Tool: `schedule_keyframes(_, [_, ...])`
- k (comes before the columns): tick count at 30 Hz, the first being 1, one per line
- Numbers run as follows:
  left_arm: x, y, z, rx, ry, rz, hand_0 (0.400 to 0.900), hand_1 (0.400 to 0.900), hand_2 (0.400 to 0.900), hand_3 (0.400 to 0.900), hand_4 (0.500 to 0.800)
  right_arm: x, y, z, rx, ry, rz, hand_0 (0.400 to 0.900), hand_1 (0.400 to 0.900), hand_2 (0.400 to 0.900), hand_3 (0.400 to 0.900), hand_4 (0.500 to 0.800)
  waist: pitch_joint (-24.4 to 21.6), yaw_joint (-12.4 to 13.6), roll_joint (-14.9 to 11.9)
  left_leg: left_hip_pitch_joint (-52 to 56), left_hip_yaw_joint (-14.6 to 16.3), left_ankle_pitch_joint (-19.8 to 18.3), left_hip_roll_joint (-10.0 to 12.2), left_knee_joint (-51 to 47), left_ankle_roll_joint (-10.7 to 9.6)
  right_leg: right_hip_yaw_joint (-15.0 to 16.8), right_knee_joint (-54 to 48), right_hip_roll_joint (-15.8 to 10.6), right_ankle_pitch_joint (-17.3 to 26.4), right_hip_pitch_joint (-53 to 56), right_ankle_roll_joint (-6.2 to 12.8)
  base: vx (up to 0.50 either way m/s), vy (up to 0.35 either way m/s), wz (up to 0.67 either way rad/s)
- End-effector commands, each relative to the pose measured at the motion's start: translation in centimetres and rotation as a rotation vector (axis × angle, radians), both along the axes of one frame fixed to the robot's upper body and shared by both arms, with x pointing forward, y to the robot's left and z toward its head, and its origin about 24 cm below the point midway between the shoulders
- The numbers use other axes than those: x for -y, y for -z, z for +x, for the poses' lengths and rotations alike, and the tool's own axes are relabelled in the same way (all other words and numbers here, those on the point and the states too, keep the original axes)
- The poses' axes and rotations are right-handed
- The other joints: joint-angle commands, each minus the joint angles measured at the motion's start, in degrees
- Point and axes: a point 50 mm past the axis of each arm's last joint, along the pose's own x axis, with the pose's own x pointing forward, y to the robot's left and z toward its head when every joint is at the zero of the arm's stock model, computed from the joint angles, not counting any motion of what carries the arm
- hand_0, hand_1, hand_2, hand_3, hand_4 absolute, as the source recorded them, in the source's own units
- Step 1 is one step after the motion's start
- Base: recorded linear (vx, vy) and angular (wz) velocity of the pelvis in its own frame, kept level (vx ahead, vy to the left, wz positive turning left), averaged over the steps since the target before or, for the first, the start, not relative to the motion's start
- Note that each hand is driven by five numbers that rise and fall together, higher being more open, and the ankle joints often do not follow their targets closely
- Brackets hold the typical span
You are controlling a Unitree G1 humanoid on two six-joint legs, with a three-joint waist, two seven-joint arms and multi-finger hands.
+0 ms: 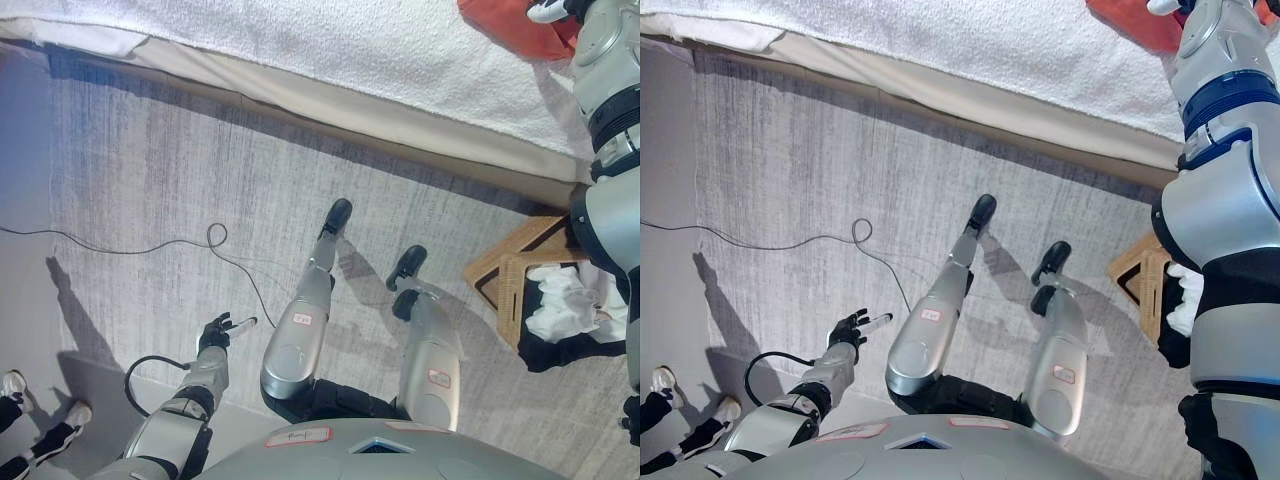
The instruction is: Put the clothes on the bed into the basket.
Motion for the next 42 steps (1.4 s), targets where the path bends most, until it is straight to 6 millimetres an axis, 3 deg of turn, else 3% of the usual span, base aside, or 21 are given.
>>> schedule_keyframes(1, [-3.1, 0.7, -4.1, -0.150, -0.037, 0.102, 0.900, 0.900, 0.900, 0.900, 0.800, 0.5, -4.3, -0.8, 0.105, 0.026, -0.144, 0.400, 0.400, 0.400, 0.400, 0.500, -0.54, -0.65, -0.58, 2.54, 0.48, 1.00, -0.54, -3.59, 2.40, 1.80, -4.57, -2.16, 2.42, 4.46, 3.31, 0.03, 0.017, -0.14])
schedule_keyframes(13, [-3.4, 1.3, -6.3, -0.225, -0.078, 0.099, 0.900, 0.900, 0.900, 0.900, 0.800, 1.9, -0.4, -0.7, 0.038, 0.039, -0.071, 0.400, 0.400, 0.400, 0.400, 0.500, -6.65, -4.13, -4.15, 11.45, 3.98, -2.12, -0.02, -4.70, 2.15, 3.01, -14.20, -1.33, 5.82, 16.16, 4.52, 0.05, 0.015, -0.19])
schedule_keyframes(26, [-3.2, 2.0, -8.9, -0.324, -0.104, 0.081, 0.900, 0.900, 0.900, 0.900, 0.800, 5.3, 2.5, -2.0, -0.012, 0.118, 0.005, 0.400, 0.400, 0.400, 0.400, 0.500, -16.04, -8.66, -7.08, 19.45, 7.74, -5.55, 0.62, -5.00, 2.09, 4.75, -20.21, -1.82, 7.73, 24.32, 5.53, 0.06, -0.005, -0.18])
schedule_keyframes(42, [-2.8, 2.5, -11.7, -0.437, -0.108, 0.058, 0.900, 0.900, 0.900, 0.900, 0.800, 10.9, 5.3, -5.3, -0.014, 0.229, 0.119, 0.400, 0.400, 0.400, 0.400, 0.500, -24.02, -15.28, -8.85, 28.09, 16.13, -10.10, 2.10, -5.00, 3.24, 11.91, -23.28, -0.82, 8.92, 28.51, 6.37, 0.05, -0.004, -0.37])
